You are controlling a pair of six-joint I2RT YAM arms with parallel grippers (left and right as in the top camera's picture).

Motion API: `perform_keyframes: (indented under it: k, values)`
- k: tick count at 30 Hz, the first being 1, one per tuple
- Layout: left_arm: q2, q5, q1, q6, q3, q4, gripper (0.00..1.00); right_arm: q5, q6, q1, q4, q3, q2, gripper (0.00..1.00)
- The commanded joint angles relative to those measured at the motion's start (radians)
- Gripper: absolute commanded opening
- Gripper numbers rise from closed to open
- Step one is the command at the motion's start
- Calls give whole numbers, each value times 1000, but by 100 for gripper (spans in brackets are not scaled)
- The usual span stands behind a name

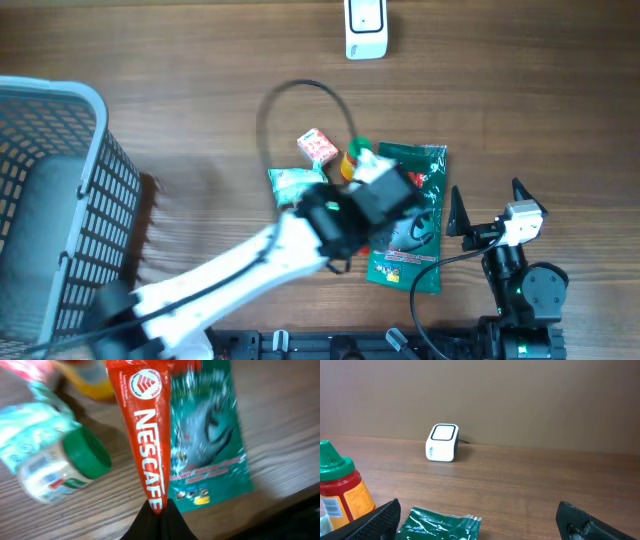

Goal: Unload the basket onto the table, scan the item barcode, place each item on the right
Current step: 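Grasp the red Nescafe stick in the basket with the left gripper, then place the Nescafe stick between the jar and glove bag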

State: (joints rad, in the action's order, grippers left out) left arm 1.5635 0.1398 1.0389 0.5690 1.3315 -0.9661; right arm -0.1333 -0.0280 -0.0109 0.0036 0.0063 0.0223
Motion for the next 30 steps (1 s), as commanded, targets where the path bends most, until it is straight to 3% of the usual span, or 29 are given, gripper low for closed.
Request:
perform_keyframes:
  k: [1, 5, 9, 11, 13, 14, 19, 24, 26, 28, 30]
  values:
    - [182, 130, 77, -72, -5, 6, 4, 3, 4, 0, 4, -1, -3, 100]
    - [353, 149, 76, -72, -5, 80, 4, 3, 5, 0, 4, -1, -3, 100]
    - [388, 218, 44, -72, -3, 114, 4, 3, 4, 0, 4, -1, -3, 100]
    - [314, 225, -1, -72, 10, 63, 32, 3, 4, 0, 4, -1, -3, 100]
    - [175, 228, -66, -72, 32, 36, 86, 3, 4, 0, 4, -1, -3, 100]
    - [95, 228, -99, -84, 32, 33, 100, 3, 5, 0, 4, -1, -3, 100]
    - [-217, 229, -151, -142, 77, 31, 100, 3, 4, 0, 4, -1, -3, 100]
    - [-507, 457, -267, -140, 84, -35, 100, 3, 4, 0, 4, -1, -3, 100]
    - [-560, 481, -375, -113, 84, -58, 100, 3, 5, 0, 4, -1, -3, 100]
    - [-594, 478, -587, -113, 84, -61, 100, 3, 5, 0, 4, -1, -3, 100]
    - [-577, 325, -799, -72, 84, -128, 100, 3, 5, 0, 4, -1, -3, 100]
